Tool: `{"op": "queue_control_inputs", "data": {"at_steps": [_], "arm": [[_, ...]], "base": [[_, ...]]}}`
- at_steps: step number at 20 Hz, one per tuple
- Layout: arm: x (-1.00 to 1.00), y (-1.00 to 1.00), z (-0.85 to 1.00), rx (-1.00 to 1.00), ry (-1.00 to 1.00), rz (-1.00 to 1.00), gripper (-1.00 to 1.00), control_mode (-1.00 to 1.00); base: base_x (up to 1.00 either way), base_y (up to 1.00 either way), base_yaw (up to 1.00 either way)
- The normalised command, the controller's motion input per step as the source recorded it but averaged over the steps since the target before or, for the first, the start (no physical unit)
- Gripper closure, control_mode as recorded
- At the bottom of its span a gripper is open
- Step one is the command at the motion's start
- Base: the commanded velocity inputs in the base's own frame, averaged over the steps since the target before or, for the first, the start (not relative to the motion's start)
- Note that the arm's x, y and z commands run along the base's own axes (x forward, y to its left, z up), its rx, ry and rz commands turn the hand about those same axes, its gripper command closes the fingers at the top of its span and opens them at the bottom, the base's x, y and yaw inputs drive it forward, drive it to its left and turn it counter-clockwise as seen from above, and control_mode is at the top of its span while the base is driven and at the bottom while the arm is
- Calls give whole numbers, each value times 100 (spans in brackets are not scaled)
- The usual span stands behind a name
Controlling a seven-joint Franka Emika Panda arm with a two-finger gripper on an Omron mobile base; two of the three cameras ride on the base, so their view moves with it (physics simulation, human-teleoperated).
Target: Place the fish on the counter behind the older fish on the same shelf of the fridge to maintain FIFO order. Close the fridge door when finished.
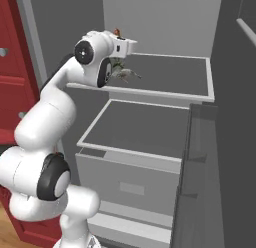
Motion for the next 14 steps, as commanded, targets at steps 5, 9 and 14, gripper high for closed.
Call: {"op": "queue_control_inputs", "data": {"at_steps": [5, 9, 14], "arm": [[69, -12, 2, 0, 1, 5, 100, -100], [81, -8, 0, 0, 3, 7, 100, -100], [72, -3, 1, 0, 9, 4, 100, -100]], "base": [[0, 0, 0], [0, 0, 0], [0, 0, 0]]}}
